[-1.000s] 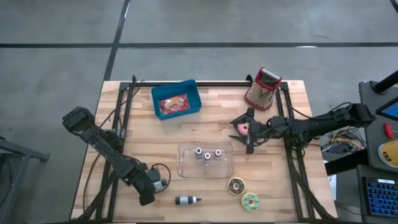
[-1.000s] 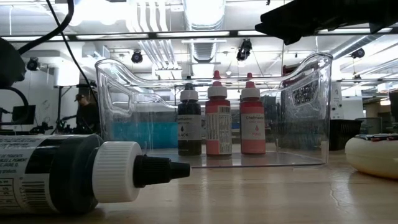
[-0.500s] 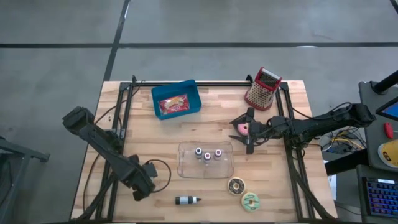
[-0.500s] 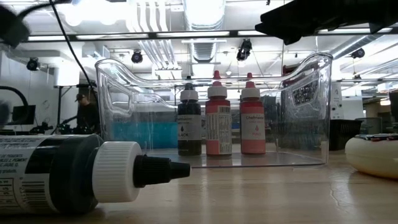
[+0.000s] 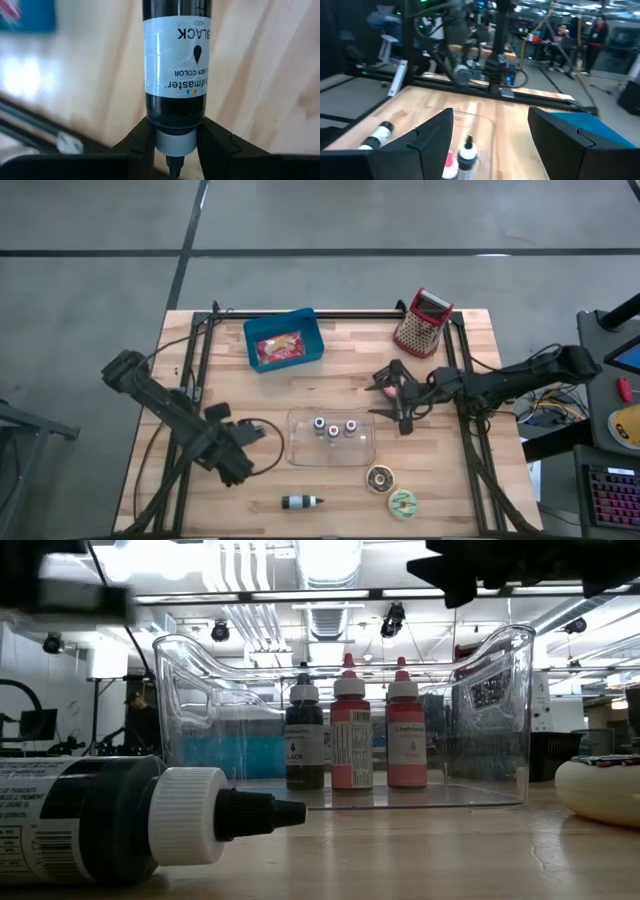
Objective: Pick & Place Food Item
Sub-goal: Put the top black food coloring bottle into the transparent bin
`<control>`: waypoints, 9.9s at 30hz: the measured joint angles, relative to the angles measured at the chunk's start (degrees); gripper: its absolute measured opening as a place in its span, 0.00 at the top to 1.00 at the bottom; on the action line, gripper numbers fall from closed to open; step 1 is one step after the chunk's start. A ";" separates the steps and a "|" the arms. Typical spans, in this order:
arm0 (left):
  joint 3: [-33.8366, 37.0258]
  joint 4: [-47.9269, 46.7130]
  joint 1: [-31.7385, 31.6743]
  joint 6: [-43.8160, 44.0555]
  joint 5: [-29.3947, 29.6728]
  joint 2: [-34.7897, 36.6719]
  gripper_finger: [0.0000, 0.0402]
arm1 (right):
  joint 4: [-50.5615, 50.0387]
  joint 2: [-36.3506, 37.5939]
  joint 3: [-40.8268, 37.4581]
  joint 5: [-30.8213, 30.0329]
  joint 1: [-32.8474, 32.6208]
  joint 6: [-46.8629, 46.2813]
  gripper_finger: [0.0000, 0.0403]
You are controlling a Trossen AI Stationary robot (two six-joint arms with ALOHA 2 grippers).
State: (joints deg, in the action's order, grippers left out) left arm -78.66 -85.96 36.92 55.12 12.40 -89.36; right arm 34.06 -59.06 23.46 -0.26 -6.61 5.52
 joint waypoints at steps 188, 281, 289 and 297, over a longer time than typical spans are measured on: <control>36.71 175.14 -24.68 -82.65 -8.32 -3.45 0.42 | 55.89 -43.66 29.01 14.45 3.10 11.25 0.69; 36.46 95.88 -21.19 -50.82 0.44 7.99 0.72 | -45.15 -18.14 32.22 -0.91 -5.24 -11.78 0.35; 36.67 96.60 -20.31 -50.32 0.02 5.66 0.73 | -61.57 -28.68 50.85 0.32 -5.53 -7.47 0.36; 36.74 99.66 -18.99 -50.41 0.04 3.37 0.73 | -65.93 -37.14 60.38 6.16 -4.94 -5.72 0.36</control>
State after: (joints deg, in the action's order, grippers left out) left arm -41.93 13.69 17.93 4.71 12.45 -85.99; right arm -31.87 -96.20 83.84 5.91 -11.55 -0.20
